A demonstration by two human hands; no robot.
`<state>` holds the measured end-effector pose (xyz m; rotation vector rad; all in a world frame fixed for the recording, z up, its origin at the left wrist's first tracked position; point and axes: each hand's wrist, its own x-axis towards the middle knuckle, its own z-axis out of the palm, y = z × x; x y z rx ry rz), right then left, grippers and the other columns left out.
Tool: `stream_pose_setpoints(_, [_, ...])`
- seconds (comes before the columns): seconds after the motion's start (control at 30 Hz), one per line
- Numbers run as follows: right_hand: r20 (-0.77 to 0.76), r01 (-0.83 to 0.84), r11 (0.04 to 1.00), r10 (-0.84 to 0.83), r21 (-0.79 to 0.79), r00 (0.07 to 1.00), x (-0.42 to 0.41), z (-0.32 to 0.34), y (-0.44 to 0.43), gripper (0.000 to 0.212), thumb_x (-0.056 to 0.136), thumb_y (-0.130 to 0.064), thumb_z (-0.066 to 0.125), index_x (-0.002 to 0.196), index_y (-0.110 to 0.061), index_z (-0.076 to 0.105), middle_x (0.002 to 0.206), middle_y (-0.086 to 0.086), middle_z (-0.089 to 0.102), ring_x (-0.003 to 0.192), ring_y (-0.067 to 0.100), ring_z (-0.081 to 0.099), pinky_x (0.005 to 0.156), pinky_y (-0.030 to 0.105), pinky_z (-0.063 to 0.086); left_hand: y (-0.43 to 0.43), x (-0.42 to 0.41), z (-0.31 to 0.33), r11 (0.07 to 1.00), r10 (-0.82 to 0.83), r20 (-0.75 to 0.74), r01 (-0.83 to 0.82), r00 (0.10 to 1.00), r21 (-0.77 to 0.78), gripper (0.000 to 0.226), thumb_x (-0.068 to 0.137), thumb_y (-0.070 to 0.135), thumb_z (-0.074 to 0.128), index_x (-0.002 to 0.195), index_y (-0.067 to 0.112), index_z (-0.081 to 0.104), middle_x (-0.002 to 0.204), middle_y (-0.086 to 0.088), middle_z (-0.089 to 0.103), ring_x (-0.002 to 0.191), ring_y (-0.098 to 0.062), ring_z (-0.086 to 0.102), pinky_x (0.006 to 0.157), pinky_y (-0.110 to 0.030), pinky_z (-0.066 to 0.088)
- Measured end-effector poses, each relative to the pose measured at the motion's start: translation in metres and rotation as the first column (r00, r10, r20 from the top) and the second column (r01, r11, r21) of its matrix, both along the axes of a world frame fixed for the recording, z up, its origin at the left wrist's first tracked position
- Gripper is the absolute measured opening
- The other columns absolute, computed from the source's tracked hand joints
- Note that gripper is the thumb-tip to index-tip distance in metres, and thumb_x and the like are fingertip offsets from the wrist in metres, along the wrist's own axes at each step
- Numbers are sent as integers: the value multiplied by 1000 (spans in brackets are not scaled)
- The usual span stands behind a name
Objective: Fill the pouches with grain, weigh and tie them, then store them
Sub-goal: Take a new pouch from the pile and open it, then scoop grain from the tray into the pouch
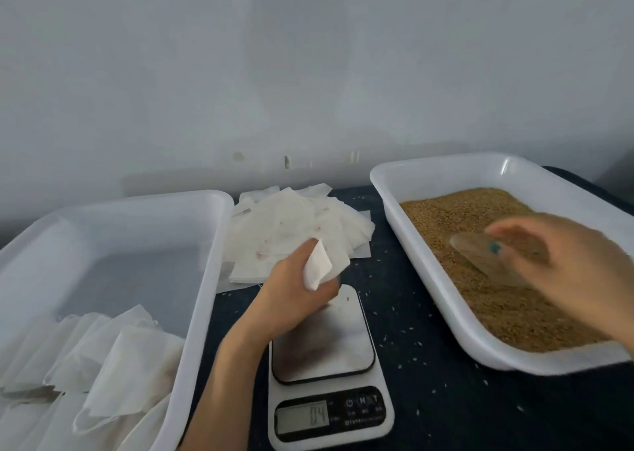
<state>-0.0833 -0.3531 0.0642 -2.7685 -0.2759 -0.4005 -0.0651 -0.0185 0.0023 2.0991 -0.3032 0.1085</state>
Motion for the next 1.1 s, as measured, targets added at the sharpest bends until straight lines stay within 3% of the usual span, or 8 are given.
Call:
stream_pose_setpoints(0.07, [-123,197,969,-217,-152,968,22,-15,-65,29,85,-44,64,113,-36,62,101,-14,67,86,11,64,80,41,56,-1,0,0,1000,8,8,-8,1000,18,26,78,31,68,92,33,47,93,16,57,78,-4,56,65,-14,47])
stream_pose_setpoints(0.13, [-277,214,930,-299,-297,913,36,-37,-111,37,83,-49,63,111,-25,67,86,-11,66,79,17,64,76,43,56,-2,1,-2,998,0,5,0,1000,57,27,79,33,69,94,34,46,92,18,57,85,-5,55,68,-20,48])
stream_pose_setpoints(0.33, [-375,112,952,-218,-285,901,71,-88,-153,51,57,-94,47,88,-56,60,75,-29,65,71,-7,63,67,26,57,-4,1,-3,994,9,5,-10,1000,112,31,78,37,70,93,41,43,86,22,59,83,1,55,65,-21,47])
stream_pose_setpoints(0.5, [-331,36,949,-144,-313,933,71,-70,-132,18,74,-63,69,84,-51,60,72,-25,65,64,-5,63,60,23,55,-4,-1,-1,992,9,10,-10,1000,122,28,75,40,67,87,45,42,86,28,56,79,1,54,62,-19,44])
stream_pose_setpoints(0.57, [-273,49,942,-146,-333,951,74,-65,-142,20,75,-51,73,84,-55,57,66,-29,63,55,-8,60,49,17,51,-5,-1,-1,993,9,6,-9,1000,119,26,73,42,65,85,46,42,85,28,56,78,1,54,59,-17,43])
stream_pose_setpoints(0.8, [-194,2,938,-73,-348,978,100,-52,-236,45,72,-58,76,104,-77,50,85,-43,63,59,-13,63,47,17,54,-5,1,-3,987,6,15,-8,1000,162,26,71,47,63,83,53,41,84,34,53,77,6,51,58,-22,42])
stream_pose_setpoints(0.97, [-284,-40,881,-109,-471,953,76,-34,-151,37,71,-68,54,101,-85,41,79,-50,57,57,-17,59,45,15,52,-6,1,-3,984,2,18,-6,1000,178,27,67,51,60,88,52,43,89,33,54,82,6,53,58,-18,44])
stream_pose_setpoints(1.1, [-395,-164,920,11,-355,918,45,-18,-78,23,85,-50,61,100,-66,56,78,-31,67,62,-10,63,60,22,59,-5,1,-5,983,4,20,-8,1000,183,30,67,53,59,91,49,42,92,31,55,84,4,53,60,-15,46])
